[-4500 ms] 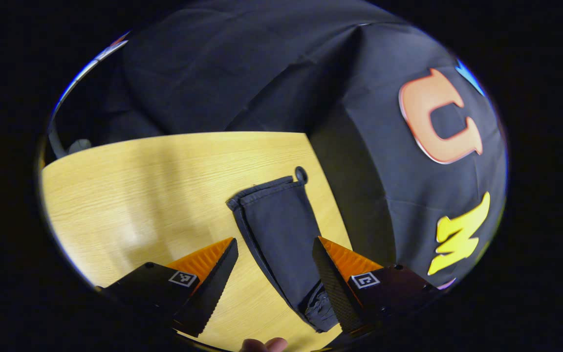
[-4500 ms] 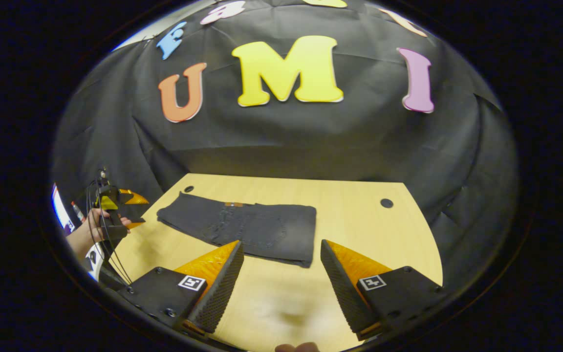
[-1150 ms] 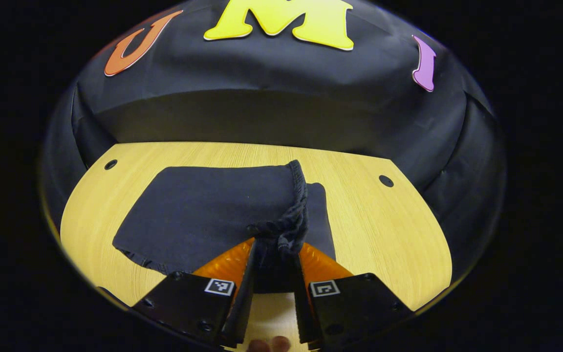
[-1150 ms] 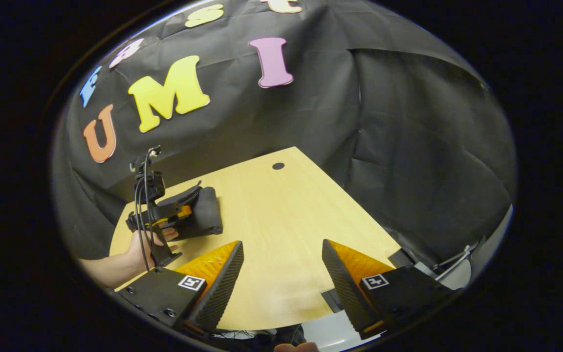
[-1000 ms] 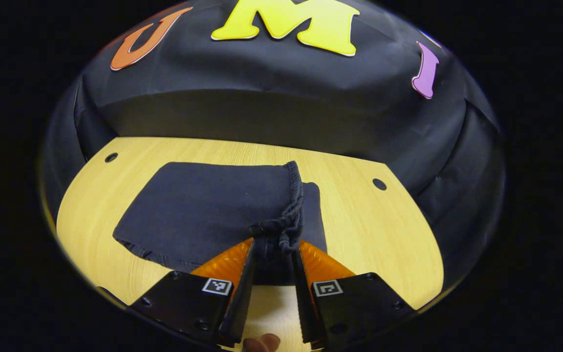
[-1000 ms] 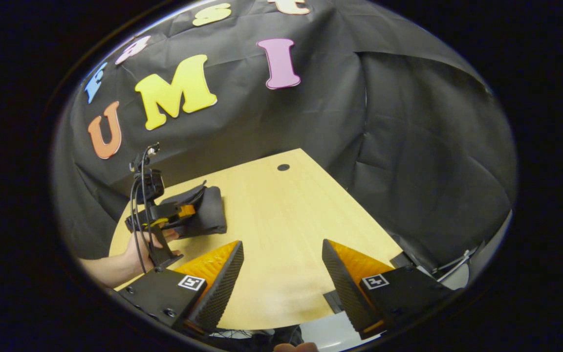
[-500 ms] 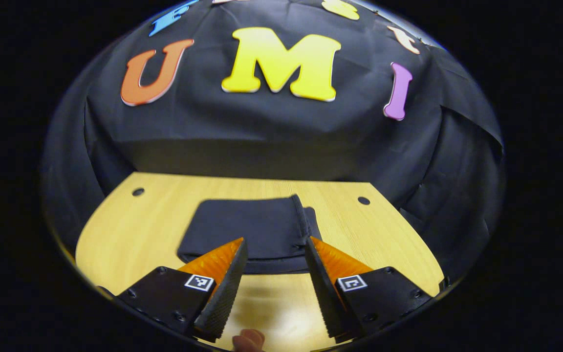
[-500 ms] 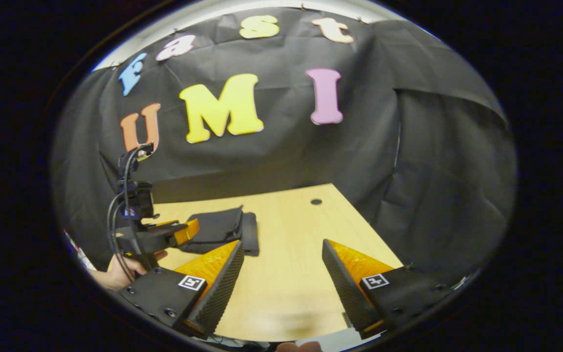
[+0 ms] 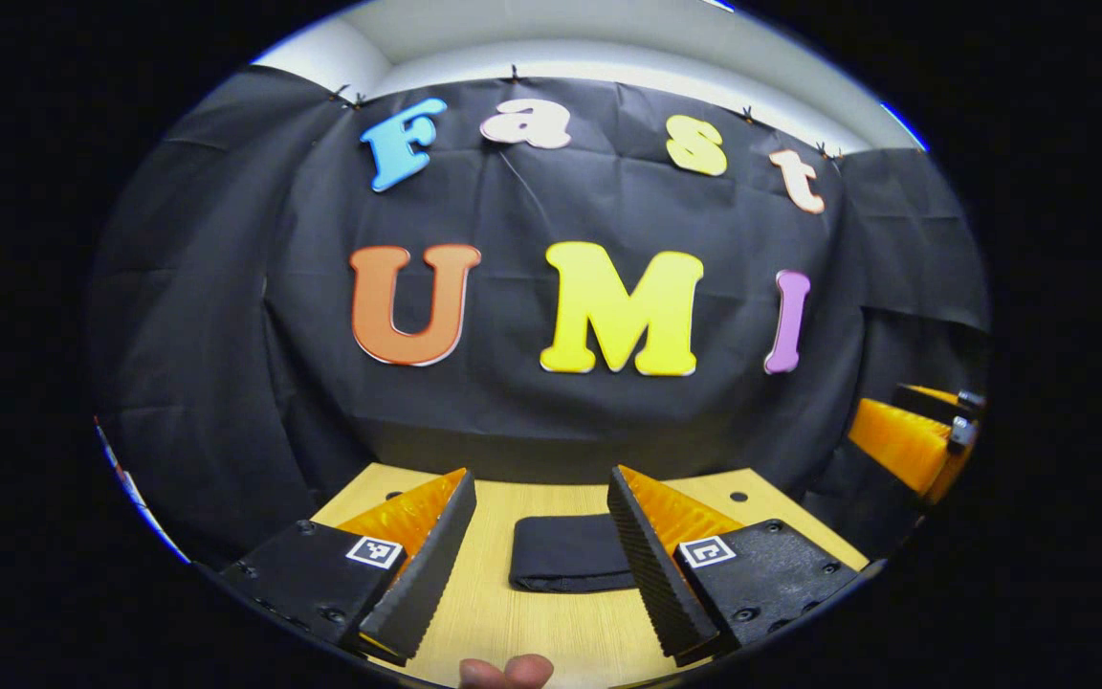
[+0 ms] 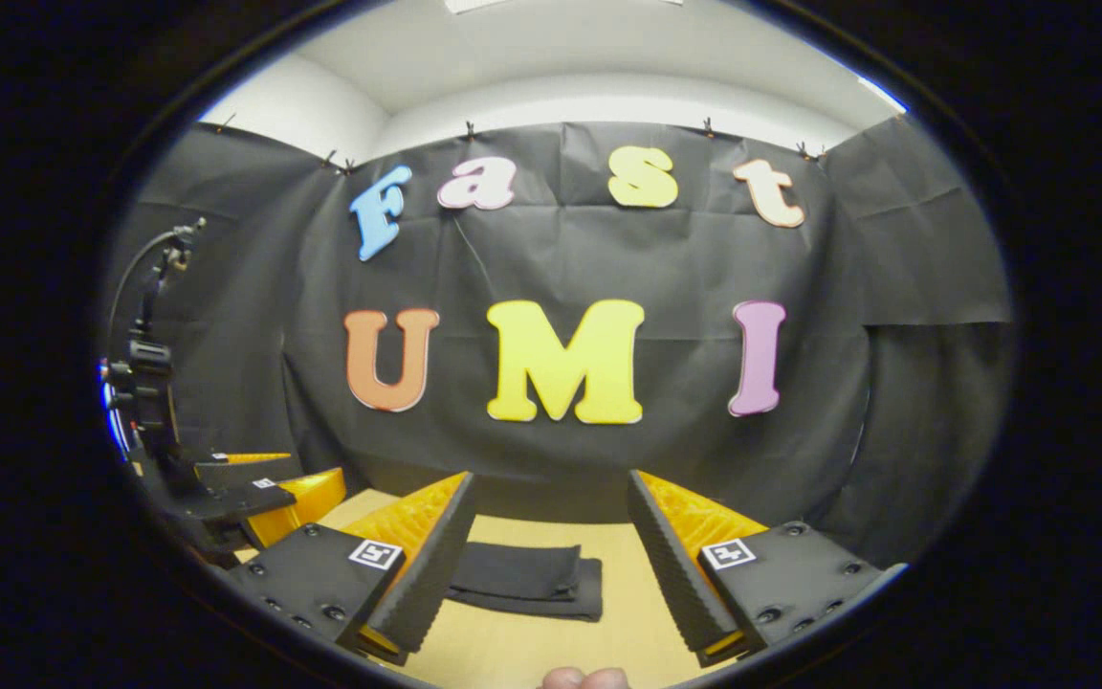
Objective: Grasp the waist and the cuffs of the jeans and fold them to make the two legs overlap; first hold the waist and fold one-third of the jeans toward the cuffs, then hold the cuffs and fold the remaining one-third in the same direction to finish folding.
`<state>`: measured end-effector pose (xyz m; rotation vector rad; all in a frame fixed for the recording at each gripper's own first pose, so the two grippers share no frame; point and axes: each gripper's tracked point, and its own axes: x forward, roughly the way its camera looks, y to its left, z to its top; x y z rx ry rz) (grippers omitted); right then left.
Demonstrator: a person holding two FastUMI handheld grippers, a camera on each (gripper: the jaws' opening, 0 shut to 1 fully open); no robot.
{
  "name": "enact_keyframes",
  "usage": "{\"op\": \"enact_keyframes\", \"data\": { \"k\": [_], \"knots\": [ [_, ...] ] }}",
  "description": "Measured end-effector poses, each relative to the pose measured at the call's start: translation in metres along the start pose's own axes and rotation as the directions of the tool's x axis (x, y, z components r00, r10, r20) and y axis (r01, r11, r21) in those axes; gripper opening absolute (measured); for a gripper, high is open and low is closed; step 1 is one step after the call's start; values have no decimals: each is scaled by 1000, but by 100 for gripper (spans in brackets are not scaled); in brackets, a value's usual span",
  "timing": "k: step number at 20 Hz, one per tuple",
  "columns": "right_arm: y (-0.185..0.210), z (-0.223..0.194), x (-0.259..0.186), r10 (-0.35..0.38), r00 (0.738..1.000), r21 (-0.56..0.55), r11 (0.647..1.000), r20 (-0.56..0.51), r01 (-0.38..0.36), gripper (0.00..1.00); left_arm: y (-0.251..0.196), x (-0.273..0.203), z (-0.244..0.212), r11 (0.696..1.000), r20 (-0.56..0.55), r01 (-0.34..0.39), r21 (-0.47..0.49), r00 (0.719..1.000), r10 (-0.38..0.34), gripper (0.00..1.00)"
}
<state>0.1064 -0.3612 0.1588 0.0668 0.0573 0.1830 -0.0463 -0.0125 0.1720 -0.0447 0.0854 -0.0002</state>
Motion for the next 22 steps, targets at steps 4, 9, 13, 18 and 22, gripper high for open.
{"op": "enact_keyframes", "data": {
  "k": [4, 9, 13, 18, 22],
  "knots": [
    [9, -4, -15, -63, 997, 6, 998, 35, 62, 96, 23, -35, 25, 999, 68, -37, 17, 997, 35, 90],
    [11, -18, -23, -73, 997, -27, 997, 11, 73, 97, 22, -48, 16, 999, 69, -44, 28, 997, 42, 90],
    [6, -18, -23, -102, 995, -17, 995, 21, 102, 96, 14, -49, 11, 999, 72, -20, 37, 997, 17, 92],
    [3, -22, -20, -111, 994, 3, 994, 15, 110, 97, 13, -42, 7, 998, 76, -35, 49, 997, 31, 91],
    [3, -25, -19, -101, 995, 14, 995, -1, 101, 96, 11, -39, 7, 998, 73, -43, 50, 997, 39, 91]
  ]
}}
